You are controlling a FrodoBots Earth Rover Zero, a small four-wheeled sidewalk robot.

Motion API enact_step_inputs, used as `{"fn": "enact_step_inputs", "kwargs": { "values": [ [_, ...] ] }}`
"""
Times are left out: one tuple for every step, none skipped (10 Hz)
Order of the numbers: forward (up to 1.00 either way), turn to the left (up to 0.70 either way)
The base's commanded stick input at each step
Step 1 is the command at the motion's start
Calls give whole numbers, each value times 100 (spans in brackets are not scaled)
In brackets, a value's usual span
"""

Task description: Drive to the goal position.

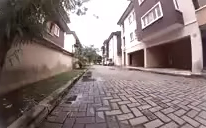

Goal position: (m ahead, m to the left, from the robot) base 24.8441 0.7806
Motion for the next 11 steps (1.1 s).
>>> {"fn": "enact_step_inputs", "kwargs": {
  "values": [
    [28,0],
    [11,0],
    [10,0],
    [35,0],
    [50,0],
    [50,0],
    [50,0],
    [50,0],
    [50,0],
    [50,0],
    [50,0]
  ]
}}
